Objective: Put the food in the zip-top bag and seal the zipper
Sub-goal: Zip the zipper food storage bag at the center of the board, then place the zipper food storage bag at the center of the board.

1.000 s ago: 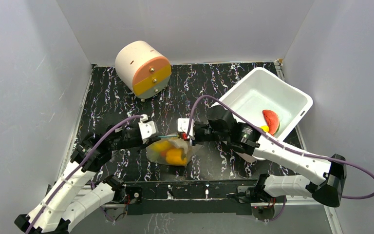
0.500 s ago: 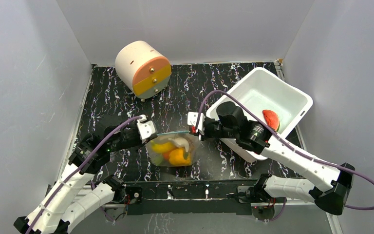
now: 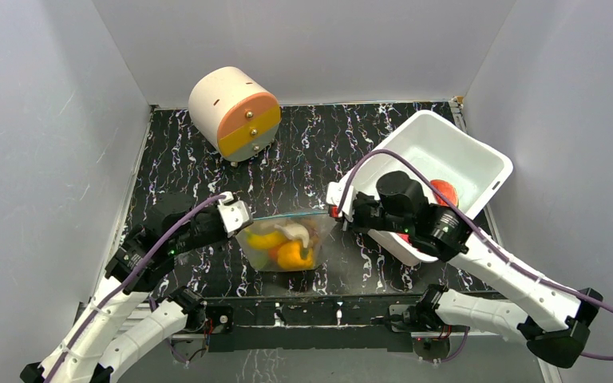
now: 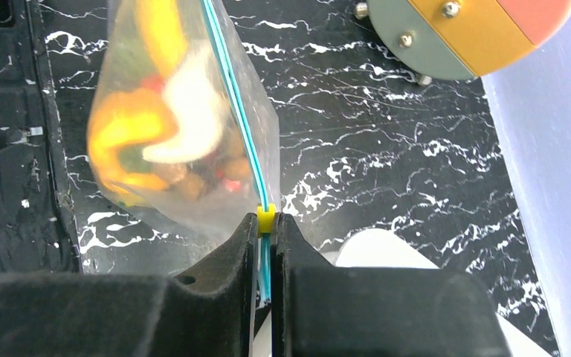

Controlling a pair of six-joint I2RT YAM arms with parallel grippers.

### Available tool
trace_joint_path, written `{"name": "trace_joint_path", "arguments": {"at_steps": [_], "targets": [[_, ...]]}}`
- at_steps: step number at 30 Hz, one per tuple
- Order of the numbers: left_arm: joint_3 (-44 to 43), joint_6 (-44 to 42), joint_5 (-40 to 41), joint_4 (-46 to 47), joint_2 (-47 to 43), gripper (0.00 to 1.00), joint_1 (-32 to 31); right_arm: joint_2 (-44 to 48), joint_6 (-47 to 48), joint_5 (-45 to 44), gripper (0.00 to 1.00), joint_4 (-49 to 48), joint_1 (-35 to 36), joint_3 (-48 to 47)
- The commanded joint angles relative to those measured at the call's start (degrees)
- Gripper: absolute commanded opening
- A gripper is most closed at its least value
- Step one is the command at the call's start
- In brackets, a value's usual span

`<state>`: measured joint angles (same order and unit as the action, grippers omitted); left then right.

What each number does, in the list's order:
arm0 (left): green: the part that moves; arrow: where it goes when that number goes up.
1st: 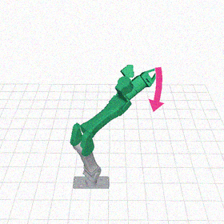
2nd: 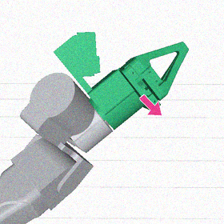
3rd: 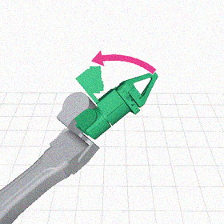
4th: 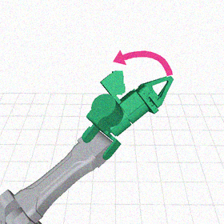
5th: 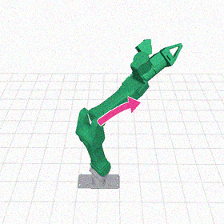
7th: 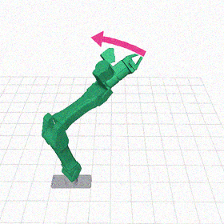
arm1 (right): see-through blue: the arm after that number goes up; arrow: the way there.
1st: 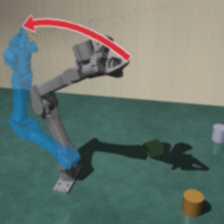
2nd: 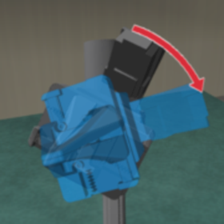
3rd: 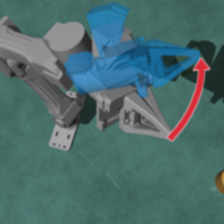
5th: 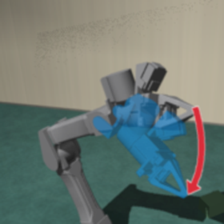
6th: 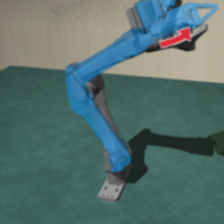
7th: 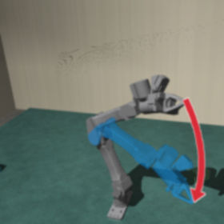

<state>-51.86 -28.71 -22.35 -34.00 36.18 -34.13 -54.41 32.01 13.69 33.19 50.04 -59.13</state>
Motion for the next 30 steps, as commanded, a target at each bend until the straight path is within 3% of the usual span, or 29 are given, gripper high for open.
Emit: {"name": "trace_joint_path", "arguments": {"at_steps": [1,8,12,17,25,30], "targets": [[-2.27,-0.32,4.88,-1.93,-1.60,0.00,0.36,4.61,-0.36,-8.46,0.00,5.32,-1.35,-0.46],[-2.10,1.13,5.93,-1.19,-1.64,0.00,0.37,8.36,-1.26,-12.73,0.00,11.26,-1.36,-1.21],[-1.74,1.80,5.53,-0.87,-1.10,0.00,0.36,9.32,-2.30,-10.81,0.00,11.93,-1.39,-0.60],[-1.32,1.18,4.79,-0.74,-1.43,0.00,0.30,11.28,-2.87,-4.22,0.00,11.97,-1.35,-0.01],[-4.09,-0.69,-4.20,-7.51,-4.59,0.01,0.31,15.03,-7.02,14.10,0.00,12.13,-1.35,1.39],[-0.93,-0.08,0.05,-8.44,-5.87,0.02,0.31,13.23,-10.44,13.59,0.00,4.91,-1.35,6.44]]}}
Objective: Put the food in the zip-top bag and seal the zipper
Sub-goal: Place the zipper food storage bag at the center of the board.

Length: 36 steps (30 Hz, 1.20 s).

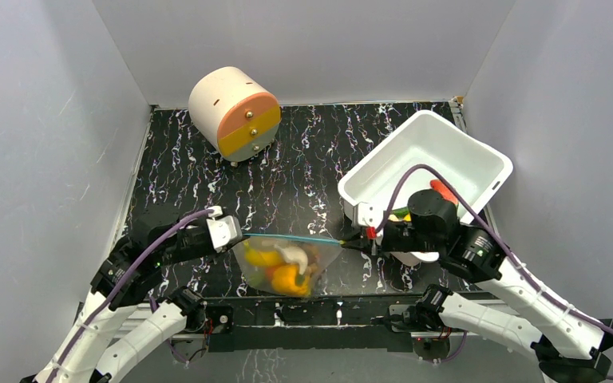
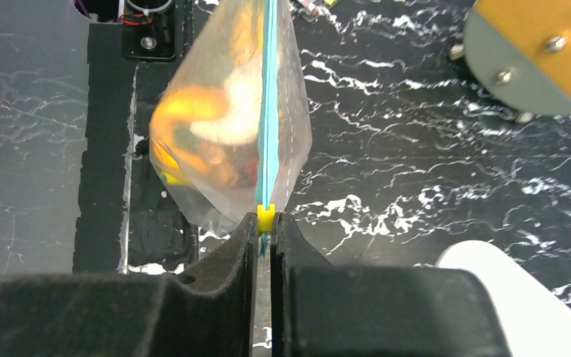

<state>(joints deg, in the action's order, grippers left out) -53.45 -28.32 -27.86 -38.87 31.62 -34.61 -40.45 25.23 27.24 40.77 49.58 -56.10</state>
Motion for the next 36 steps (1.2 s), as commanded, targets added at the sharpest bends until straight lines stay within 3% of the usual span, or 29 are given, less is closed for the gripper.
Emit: {"name": "trace_joint_path", "arguments": {"at_steps": [1,4,12,18,26,27,28,36], "targets": [[1.28,-0.22,7.15,-3.25,-1.25,0.04,0.84,-1.74,-4.12,-1.70,0.00,-3.92,-0.89,3.95],[2.22,-0.31,10.90,-2.75,0.05,0.18,0.81,-5.11,-5.39,-6.14,0.00,-9.19,-0.89,5.00],[1.32,2.62,17.96,1.09,1.73,0.49,0.85,-18.28,-8.65,-7.84,0.00,-18.19,-0.89,2.90],[0.99,5.65,22.98,2.76,0.52,0.59,0.86,-23.43,-8.98,-13.36,0.00,-23.46,-0.89,0.23],[0.84,8.64,23.36,4.14,-0.41,0.76,0.86,-32.05,-10.99,-20.61,0.00,-27.96,-2.86,-4.22],[0.93,8.96,23.30,4.29,-0.35,0.81,0.82,-33.36,-11.68,-21.20,0.00,-28.72,-3.28,-4.46],[1.16,9.24,23.29,4.33,-0.33,0.98,0.85,-34.58,-12.18,-21.29,0.00,-29.14,-3.79,-4.91],[2.95,11.06,20.40,5.47,-0.35,0.98,0.78,-42.45,-16.20,-24.51,0.00,-34.33,-7.19,-7.33]]}}
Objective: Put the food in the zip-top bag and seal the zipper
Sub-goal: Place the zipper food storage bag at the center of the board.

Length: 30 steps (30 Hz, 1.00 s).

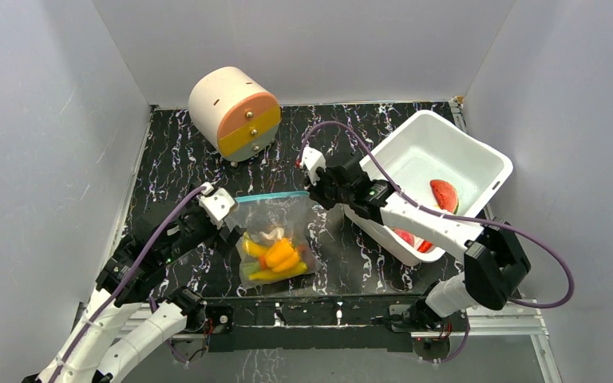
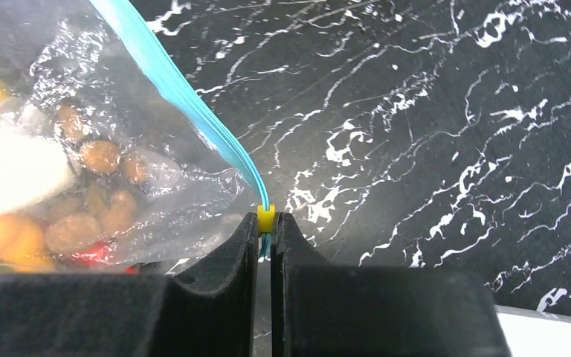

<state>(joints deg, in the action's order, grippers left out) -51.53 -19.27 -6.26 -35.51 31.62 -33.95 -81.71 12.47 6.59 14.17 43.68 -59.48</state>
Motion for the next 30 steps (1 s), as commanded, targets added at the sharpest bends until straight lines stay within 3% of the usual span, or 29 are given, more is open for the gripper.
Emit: {"name": "trace_joint_path", "arguments": {"at_steps": [1,18,21,30], "targets": [[1.39,2.55,-1.61,2.72,-0.62,0.98,0.18,-2.03,-4.03,-4.89,0.00,-8.13,-1.53,-4.48],[4.14,16.51,1.87,10.27,2.06,0.98,0.18,-11.59,-2.38,-8.64,0.01,-10.65,-3.17,-13.08],[4.01,17.59,2.63,10.20,3.14,0.98,0.16,-11.71,-2.45,-9.31,0.12,-9.89,-3.28,-13.68],[4.21,26.07,9.79,14.71,2.94,0.98,0.20,-3.76,-4.70,-5.36,0.63,-8.65,-3.25,-9.63]]}}
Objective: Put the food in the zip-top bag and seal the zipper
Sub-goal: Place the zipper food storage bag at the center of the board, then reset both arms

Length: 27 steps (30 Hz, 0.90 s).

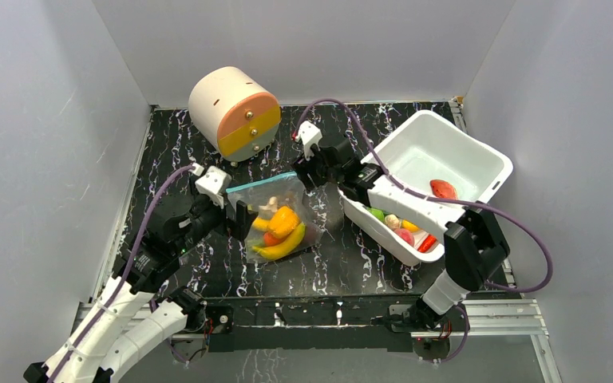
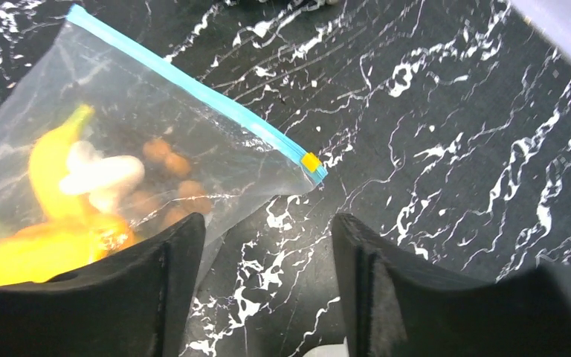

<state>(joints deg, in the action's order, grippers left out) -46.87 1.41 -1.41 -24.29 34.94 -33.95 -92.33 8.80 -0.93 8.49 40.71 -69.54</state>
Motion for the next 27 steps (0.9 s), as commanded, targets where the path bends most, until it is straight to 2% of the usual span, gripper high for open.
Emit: {"name": "trace_joint_path", "arguments": {"at_steps": [1,2,3,4,12,18,27], "targets": [[-0.66,6.31,6.86,3.67,-0.01,0.98,0.20,8.15,-1.56,2.91,0.69,-2.68,-0.28,0.88],[-1.06,7.34,8.20,3.36,0.50,0.98,0.20,9.53,-2.27,3.37,0.80,-2.37,-0.28,1.38],[-1.52,8.10,9.31,3.12,1.01,0.98,0.20,10.86,-3.40,3.56,0.96,-2.07,-0.29,1.97],[-2.26,8.64,10.42,2.85,1.53,0.98,0.20,12.23,-4.79,3.62,0.98,-1.62,-0.23,2.48],[-3.34,6.33,7.58,5.20,2.25,0.98,0.20,23.83,-20.19,0.77,0.98,5.04,-0.29,5.60],[-5.85,7.09,6.34,6.54,3.00,0.98,0.16,36.20,-26.44,-0.46,0.98,5.96,-0.28,11.10],[-6.79,8.69,8.71,7.07,2.18,0.98,0.16,46.93,-33.23,-5.81,0.98,13.16,-0.26,10.75]]}}
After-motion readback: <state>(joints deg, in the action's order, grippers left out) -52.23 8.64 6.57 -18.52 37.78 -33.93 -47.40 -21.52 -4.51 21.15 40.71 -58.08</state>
